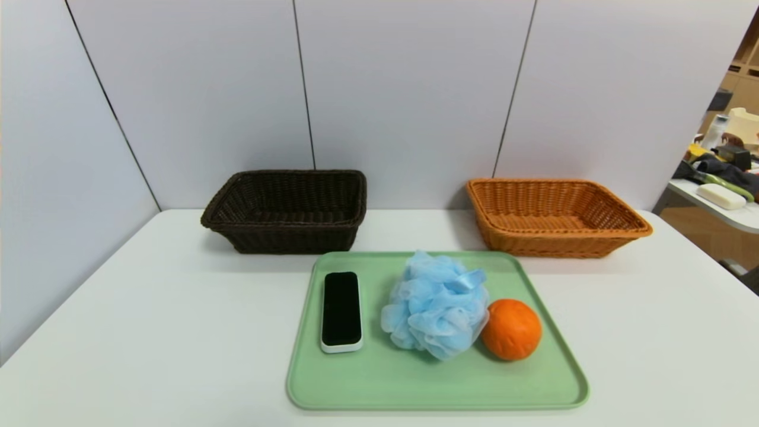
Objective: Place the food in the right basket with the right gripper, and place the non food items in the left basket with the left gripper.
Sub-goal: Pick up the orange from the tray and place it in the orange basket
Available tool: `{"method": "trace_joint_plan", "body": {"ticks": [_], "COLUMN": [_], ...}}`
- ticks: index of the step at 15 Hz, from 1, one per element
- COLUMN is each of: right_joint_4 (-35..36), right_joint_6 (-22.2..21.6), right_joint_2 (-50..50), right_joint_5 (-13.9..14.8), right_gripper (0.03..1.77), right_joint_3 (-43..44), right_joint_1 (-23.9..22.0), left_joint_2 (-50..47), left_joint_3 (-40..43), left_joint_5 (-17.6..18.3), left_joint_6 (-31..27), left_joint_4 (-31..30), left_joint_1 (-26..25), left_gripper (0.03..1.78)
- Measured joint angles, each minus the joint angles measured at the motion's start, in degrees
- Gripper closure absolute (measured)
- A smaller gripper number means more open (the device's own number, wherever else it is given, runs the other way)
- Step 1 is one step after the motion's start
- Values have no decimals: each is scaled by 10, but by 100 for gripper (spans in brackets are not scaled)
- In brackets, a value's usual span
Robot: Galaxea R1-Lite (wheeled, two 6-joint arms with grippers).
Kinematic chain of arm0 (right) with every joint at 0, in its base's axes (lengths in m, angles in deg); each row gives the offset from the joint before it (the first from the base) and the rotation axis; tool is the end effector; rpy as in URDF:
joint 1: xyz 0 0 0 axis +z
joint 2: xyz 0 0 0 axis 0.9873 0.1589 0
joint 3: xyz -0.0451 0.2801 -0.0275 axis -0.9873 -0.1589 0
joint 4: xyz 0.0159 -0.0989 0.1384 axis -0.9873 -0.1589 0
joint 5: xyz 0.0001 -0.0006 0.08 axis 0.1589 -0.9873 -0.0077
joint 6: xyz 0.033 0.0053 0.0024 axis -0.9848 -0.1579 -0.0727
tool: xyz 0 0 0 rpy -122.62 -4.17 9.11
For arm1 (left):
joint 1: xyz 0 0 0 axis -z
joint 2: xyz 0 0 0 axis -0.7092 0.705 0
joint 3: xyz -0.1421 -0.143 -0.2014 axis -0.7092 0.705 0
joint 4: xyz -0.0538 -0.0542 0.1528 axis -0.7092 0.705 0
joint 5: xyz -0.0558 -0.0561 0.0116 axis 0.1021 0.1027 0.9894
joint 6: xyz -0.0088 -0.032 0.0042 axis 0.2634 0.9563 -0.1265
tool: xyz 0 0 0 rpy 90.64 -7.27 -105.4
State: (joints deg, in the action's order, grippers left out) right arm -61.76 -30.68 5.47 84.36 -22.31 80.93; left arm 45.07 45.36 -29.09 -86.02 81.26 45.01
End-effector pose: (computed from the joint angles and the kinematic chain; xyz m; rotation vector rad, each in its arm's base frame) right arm -0.0184 0.0008 0.0755 -0.0416 -0.0009 0.0269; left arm -0.0182 -0.0002 0.0757 0.0129 0.0004 0.0014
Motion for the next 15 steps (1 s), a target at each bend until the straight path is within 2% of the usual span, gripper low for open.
{"method": "trace_joint_plan", "body": {"ticks": [6,9,12,15], "right_joint_4": [-5,-75,-189,-226], "right_joint_6": [-1,-2,1,4], "right_joint_2": [0,5,31,89], "right_joint_5": [2,-4,-17,-20], "right_gripper": [9,9,9,9], "right_joint_3": [11,90,209,298], "right_joint_1": [0,0,0,2], "left_joint_2": [0,0,0,10], "left_joint_3": [0,-28,-100,-194], "left_joint_5": [1,3,5,6], "left_joint_6": [0,0,-1,-2], "left_joint_4": [0,11,84,185], "left_joint_1": [0,0,0,0], "left_gripper": [12,12,12,12]}}
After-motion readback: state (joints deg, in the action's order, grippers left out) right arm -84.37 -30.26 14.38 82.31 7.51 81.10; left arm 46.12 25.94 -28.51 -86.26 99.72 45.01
